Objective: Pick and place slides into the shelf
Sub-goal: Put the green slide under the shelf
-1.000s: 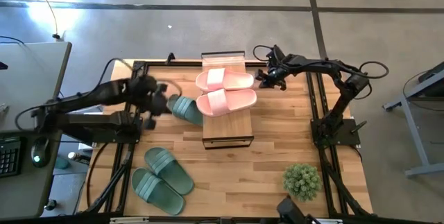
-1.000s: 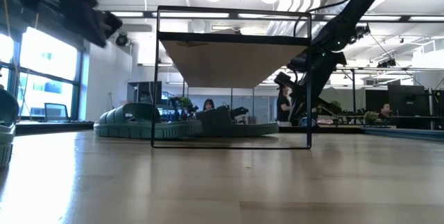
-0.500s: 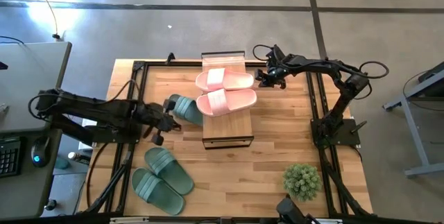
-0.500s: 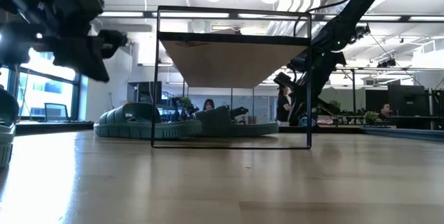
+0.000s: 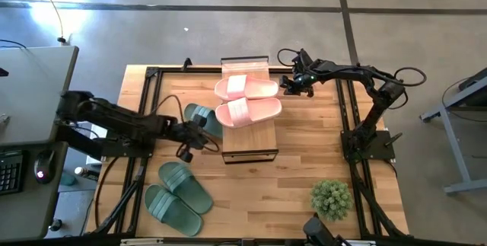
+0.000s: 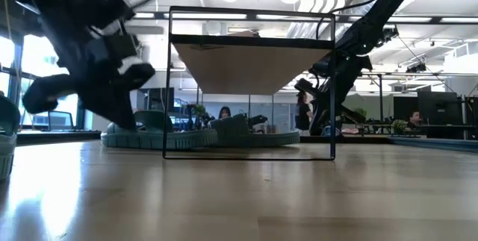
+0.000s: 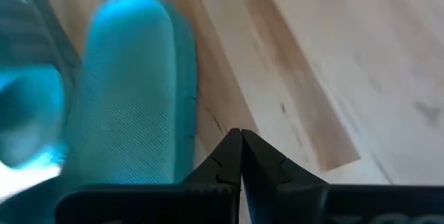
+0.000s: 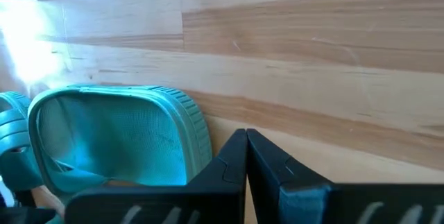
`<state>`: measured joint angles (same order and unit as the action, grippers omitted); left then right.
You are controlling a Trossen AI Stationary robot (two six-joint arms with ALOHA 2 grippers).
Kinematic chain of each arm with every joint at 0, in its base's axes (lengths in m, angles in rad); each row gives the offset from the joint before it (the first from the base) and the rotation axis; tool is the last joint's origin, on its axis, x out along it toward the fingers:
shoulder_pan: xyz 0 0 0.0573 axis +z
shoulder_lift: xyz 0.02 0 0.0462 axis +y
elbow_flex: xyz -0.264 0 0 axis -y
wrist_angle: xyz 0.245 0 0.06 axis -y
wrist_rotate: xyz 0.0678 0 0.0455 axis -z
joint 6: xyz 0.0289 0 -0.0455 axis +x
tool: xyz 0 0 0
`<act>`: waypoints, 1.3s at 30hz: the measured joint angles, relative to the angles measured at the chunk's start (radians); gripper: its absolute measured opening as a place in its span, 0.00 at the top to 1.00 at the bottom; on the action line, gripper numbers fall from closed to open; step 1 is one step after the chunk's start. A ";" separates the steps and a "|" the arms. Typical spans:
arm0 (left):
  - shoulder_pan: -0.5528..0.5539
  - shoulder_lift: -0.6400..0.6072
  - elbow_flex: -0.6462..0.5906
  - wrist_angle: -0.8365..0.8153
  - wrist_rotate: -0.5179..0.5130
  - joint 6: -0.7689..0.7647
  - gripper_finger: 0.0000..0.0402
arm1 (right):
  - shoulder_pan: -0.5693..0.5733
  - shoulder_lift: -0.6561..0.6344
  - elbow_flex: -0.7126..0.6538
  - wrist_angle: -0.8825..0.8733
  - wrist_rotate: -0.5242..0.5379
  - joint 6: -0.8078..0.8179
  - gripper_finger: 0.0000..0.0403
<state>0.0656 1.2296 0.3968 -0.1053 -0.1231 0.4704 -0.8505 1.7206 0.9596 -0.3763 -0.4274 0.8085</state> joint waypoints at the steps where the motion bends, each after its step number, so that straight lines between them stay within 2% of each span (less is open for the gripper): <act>1: 0.000 0.024 -0.001 0.010 -0.016 -0.011 1.00 | 0.000 0.000 0.000 0.000 -0.005 0.001 1.00; 10: 0.000 0.195 0.077 0.064 -0.132 -0.086 1.00 | 0.000 0.000 0.000 0.001 -0.041 0.018 1.00; 13: 0.000 0.234 0.104 0.072 -0.151 -0.109 1.00 | 0.000 0.000 0.000 0.000 -0.047 0.030 1.00; 21: 0.000 0.338 0.113 0.226 -0.155 -0.135 1.00 | 0.000 0.000 0.000 -0.033 -0.064 0.030 1.00; 26: -0.002 0.362 0.114 0.241 -0.195 -0.135 1.00 | 0.000 0.000 0.000 -0.033 -0.066 0.029 1.00; 32: 0.001 0.364 0.113 0.260 -0.300 -0.123 1.00 | 0.000 0.000 0.000 -0.031 -0.066 0.024 1.00; 39: 0.001 0.364 0.113 0.324 -0.346 -0.064 1.00 | 0.001 0.000 0.000 -0.029 -0.066 0.029 1.00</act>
<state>0.0662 1.5940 0.5095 0.2184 -0.4692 0.4063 -0.8498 1.7206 0.9596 -0.4057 -0.4934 0.8371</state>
